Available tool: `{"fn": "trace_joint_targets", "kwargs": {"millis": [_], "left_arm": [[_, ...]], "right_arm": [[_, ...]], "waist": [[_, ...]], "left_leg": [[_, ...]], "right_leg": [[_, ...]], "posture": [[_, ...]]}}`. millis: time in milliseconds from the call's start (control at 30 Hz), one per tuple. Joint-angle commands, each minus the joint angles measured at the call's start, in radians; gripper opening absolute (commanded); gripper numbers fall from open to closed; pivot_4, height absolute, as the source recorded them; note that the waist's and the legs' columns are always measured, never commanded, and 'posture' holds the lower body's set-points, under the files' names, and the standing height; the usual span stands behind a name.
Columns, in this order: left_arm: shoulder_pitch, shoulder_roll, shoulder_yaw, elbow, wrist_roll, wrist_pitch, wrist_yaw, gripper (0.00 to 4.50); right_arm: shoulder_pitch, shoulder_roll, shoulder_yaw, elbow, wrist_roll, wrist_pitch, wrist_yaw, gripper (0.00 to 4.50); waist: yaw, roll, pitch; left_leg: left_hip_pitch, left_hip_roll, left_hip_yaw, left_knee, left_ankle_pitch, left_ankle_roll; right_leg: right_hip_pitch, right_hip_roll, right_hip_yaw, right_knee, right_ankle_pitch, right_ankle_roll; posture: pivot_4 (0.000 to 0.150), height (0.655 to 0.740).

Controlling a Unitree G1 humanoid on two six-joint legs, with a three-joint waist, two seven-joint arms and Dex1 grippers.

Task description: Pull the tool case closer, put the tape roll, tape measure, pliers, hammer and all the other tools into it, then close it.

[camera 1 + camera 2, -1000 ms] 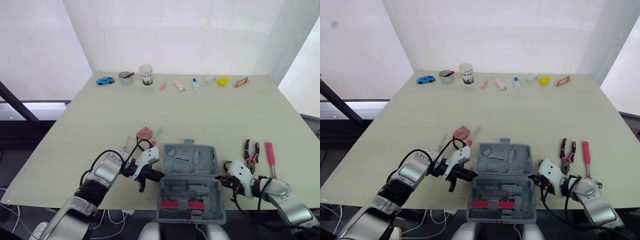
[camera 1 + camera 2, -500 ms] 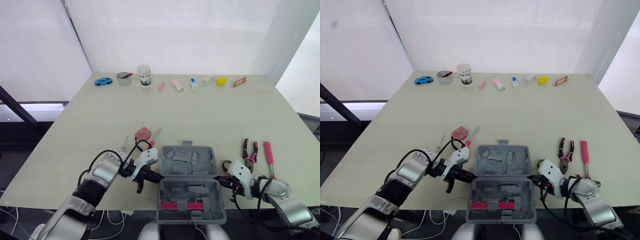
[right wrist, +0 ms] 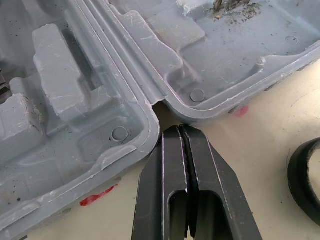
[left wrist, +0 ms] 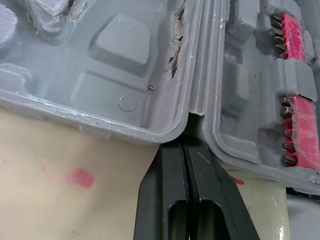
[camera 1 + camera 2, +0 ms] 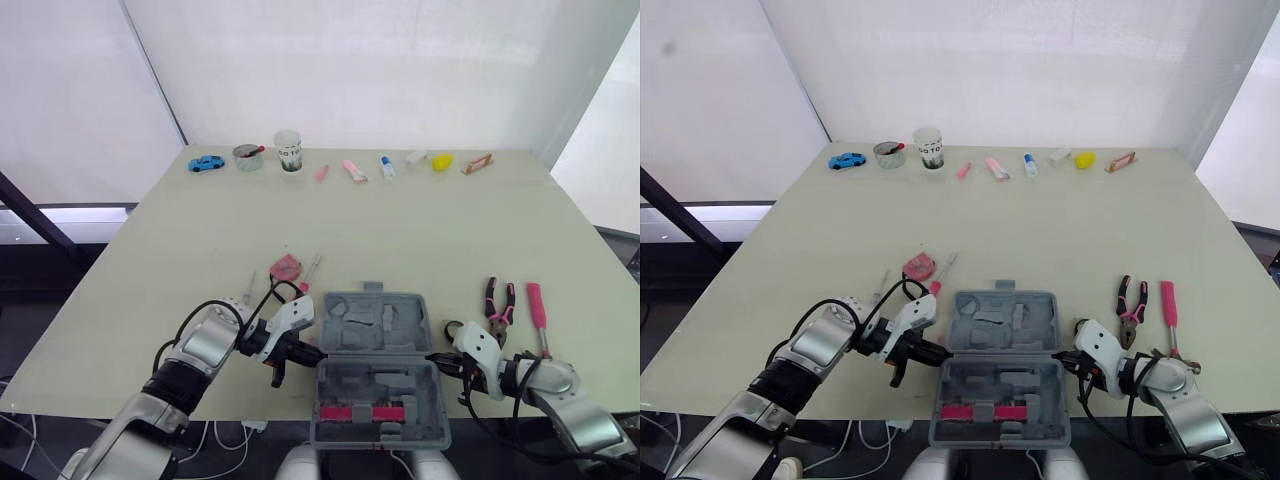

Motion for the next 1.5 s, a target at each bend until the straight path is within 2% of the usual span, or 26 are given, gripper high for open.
{"fn": "trace_joint_targets", "kwargs": {"millis": [33, 767, 1500], "left_arm": [[0.026, 0.018, -0.034, 0.033, 0.035, 0.014, 0.009, 0.06], [0.01, 0.002, -0.045, 0.064, 0.041, -0.013, 0.005, 0.06], [0.048, 0.024, -0.055, 0.001, 0.029, 0.017, -0.027, 0.06]], "right_arm": [[-0.004, 0.006, 0.011, -0.045, 0.018, -0.001, 0.012, 0.0], [0.025, 0.001, 0.008, -0.078, 0.025, 0.022, 0.017, 0.0], [0.015, -0.013, 0.009, -0.046, 0.008, -0.002, 0.018, 0.0]], "waist": [[0.0, 0.0, 0.0], [0.001, 0.0, 0.0], [0.0, 0.0, 0.0]], "left_leg": [[0.0, 0.0, 0.0, 0.0, 0.0, 0.0], [0.0, 0.001, 0.0, 0.0, 0.0, 0.0], [0.0, 0.001, 0.0, 0.0, 0.0, 0.0]], "right_leg": [[0.0, 0.0, 0.0, 0.0, 0.0, 0.0], [0.0, 0.001, 0.0, 0.0, 0.0, 0.0], [0.0, 0.001, 0.0, 0.0, 0.0, 0.0]], "posture": [[0.15, 0.74], [0.15, 0.74], [0.15, 0.74]]}}
